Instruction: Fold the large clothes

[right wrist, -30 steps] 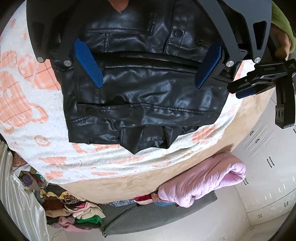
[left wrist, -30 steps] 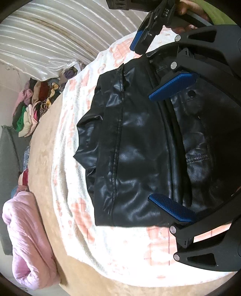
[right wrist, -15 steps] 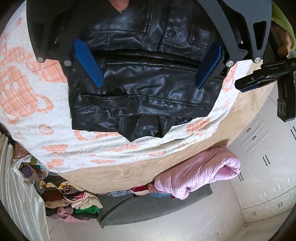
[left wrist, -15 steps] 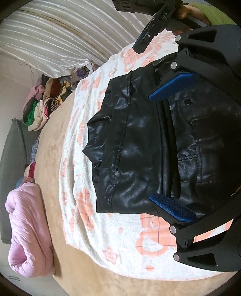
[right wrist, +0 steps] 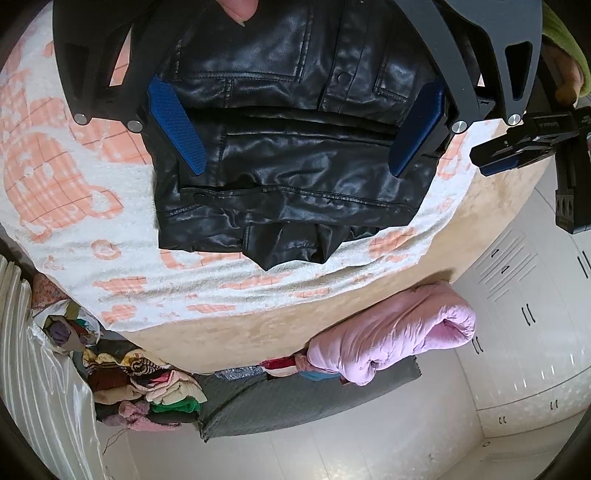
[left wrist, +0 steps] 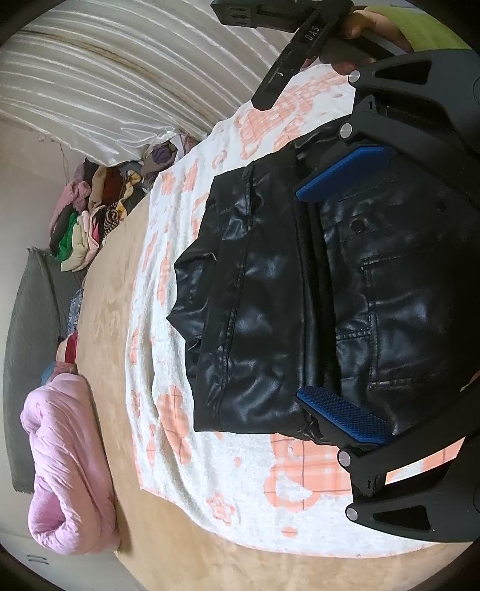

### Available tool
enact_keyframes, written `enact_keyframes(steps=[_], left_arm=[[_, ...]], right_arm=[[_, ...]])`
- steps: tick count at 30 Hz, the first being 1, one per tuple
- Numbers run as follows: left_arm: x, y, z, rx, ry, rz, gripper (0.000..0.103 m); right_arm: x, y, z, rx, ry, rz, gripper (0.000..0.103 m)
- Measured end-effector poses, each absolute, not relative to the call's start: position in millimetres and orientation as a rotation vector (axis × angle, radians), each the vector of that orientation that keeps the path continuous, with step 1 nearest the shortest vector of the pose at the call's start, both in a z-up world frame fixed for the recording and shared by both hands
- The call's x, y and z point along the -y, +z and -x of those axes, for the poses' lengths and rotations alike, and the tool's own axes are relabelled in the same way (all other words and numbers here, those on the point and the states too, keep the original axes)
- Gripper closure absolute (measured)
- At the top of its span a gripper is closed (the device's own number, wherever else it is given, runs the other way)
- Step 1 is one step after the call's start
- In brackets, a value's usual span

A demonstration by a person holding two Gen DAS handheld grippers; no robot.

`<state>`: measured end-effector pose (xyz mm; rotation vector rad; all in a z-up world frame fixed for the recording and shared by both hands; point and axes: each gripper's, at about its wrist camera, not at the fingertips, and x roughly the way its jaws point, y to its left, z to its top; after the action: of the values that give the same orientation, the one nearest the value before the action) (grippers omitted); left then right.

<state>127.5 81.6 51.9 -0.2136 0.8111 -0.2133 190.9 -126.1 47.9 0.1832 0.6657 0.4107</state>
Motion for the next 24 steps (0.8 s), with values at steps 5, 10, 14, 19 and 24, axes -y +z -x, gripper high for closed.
enact_keyframes(steps=[5,10,14,19,24], left_arm=[[-72.7,55.3,-120.1,-0.807,-0.222,0.196,0.009],[-64.6,56.5,-111.3,-0.803,-0.226,0.182,0.009],[-58.9,58.3,-104.5,-0.801,-0.228,0.17,0.009],[-55.5,59.5,-95.8,-0.799,-0.226,0.167,0.009],[-56.0,60.5,-86.3,-0.798,-0.215,0.165,0.009]], right_arm=[[130.3,51.0,-183.3,-0.656,0.416,-0.183,0.004],[134.3,54.2,-174.7,-0.647,0.422,-0.167,0.004],[136.2,55.7,-168.3,-0.642,0.424,-0.166,0.004],[137.8,55.6,-160.5,-0.64,0.432,-0.164,0.004],[138.7,60.0,-151.3,-0.625,0.452,-0.169,0.004]])
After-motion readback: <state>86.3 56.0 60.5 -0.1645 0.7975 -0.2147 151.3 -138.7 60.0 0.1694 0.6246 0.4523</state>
